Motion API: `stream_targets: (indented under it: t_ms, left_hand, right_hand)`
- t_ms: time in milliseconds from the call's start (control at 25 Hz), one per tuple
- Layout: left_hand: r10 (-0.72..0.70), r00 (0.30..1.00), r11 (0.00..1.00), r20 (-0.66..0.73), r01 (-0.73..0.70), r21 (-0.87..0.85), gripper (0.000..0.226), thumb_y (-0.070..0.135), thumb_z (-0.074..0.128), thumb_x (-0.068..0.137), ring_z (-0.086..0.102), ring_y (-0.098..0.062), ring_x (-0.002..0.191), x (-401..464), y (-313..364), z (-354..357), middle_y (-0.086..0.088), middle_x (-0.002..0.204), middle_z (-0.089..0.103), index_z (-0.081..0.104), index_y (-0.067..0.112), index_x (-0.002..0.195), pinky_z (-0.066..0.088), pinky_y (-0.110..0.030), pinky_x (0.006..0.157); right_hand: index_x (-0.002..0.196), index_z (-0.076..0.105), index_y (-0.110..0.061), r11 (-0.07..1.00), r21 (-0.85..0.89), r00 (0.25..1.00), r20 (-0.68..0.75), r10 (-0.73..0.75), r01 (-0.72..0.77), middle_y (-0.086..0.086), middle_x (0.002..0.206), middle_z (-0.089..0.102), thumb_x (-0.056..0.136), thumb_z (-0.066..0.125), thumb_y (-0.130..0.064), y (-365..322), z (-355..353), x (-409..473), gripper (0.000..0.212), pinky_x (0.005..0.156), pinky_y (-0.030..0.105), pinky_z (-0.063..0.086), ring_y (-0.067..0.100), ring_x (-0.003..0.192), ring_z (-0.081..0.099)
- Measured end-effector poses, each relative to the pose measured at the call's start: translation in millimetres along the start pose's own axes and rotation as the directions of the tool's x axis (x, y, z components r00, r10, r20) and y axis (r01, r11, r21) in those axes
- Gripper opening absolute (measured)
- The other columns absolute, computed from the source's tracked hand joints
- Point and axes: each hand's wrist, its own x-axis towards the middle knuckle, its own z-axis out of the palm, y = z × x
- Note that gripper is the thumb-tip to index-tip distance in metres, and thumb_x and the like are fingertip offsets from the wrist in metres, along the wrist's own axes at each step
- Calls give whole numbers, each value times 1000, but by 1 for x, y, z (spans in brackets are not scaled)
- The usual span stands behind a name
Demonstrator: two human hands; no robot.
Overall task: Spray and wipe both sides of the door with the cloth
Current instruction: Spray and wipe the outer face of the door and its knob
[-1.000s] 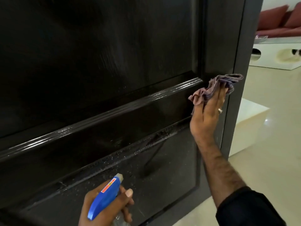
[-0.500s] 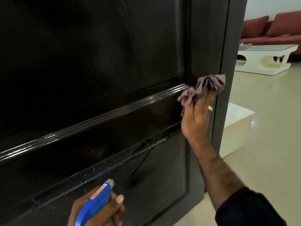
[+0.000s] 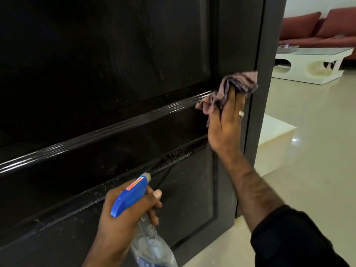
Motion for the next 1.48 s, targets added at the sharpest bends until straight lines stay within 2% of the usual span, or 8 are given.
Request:
stream_targets:
  t_ms: [320, 560, 720, 840, 1080, 1200, 1320, 1480]
  left_hand:
    - [69, 997, 997, 45, -70, 20, 23, 12, 81, 84, 62, -40, 52, 15, 18, 13, -25, 73, 68, 66, -2, 73, 57, -42, 56]
    - [97, 994, 995, 41, -97, -4, 24, 14, 84, 83, 62, -40, 53, 20, 24, 14, -24, 74, 68, 66, -2, 77, 58, -44, 56]
    - [84, 996, 995, 29, -83, -49, 26, 19, 79, 80, 60, -38, 50, 15, 19, 9, -26, 73, 66, 65, -2, 75, 56, -46, 55]
    - [103, 994, 994, 39, -102, -32, 25, 18, 78, 81, 61, -39, 52, 18, 18, 5, -25, 74, 67, 65, -2, 76, 58, -43, 54]
    - [167, 983, 986, 76, -166, -18, 26, 7, 78, 91, 61, -37, 50, 38, 49, 16, -24, 73, 69, 63, -10, 78, 57, -43, 56]
    - [187, 980, 982, 72, -186, -15, 24, 8, 77, 91, 63, -36, 49, 50, 57, 24, -21, 72, 70, 64, -8, 78, 60, -46, 59]
    - [164, 983, 986, 81, -164, -6, 25, 9, 77, 91, 63, -35, 49, 50, 56, 28, -20, 73, 71, 64, -9, 79, 62, -50, 66]
    - [121, 988, 993, 96, -122, 1, 26, 12, 78, 91, 64, -36, 52, 48, 53, 23, -21, 76, 72, 65, -7, 81, 60, -44, 62]
  right_hand:
    - [166, 20, -21, 998, -26, 988, 142, -54, 58, 22, 175, 18, 109, 41, -46, 24, -1, -54, 65, 126, 69, 25, 43, 164, 15]
    - [169, 22, -9, 992, -32, 993, 7, -119, 119, 20, 176, 17, 112, 46, -45, -9, -3, 30, 72, 134, 56, 14, 39, 165, 12]
    - [166, 24, -25, 996, 4, 990, 110, -88, 88, 19, 169, 27, 111, 42, -46, 31, 2, -61, 62, 119, 69, 36, 49, 152, 36]
    - [165, 26, -16, 996, -74, 988, 148, -36, 47, 26, 170, 24, 111, 42, -47, 38, 3, -85, 64, 124, 69, 28, 51, 157, 26]
    - [168, 19, 1, 993, -71, 996, -14, -90, 89, 27, 175, 12, 114, 38, -41, -10, -7, 26, 70, 132, 25, -1, 34, 166, 8]
    - [161, 27, 6, 982, -25, 982, 21, -186, 187, 40, 162, 29, 113, 49, -25, 14, -2, -29, 61, 133, 38, 21, 14, 161, 25]
    - [162, 20, -6, 952, -198, 967, 155, -203, 232, 38, 163, 29, 111, 41, -28, 54, -6, -70, 60, 123, 74, 27, 53, 155, 28]
    - [170, 15, -5, 999, -17, 999, 9, 31, -30, 26, 176, 10, 109, 38, -59, 9, -11, 22, 85, 135, 54, 7, 41, 164, 9]
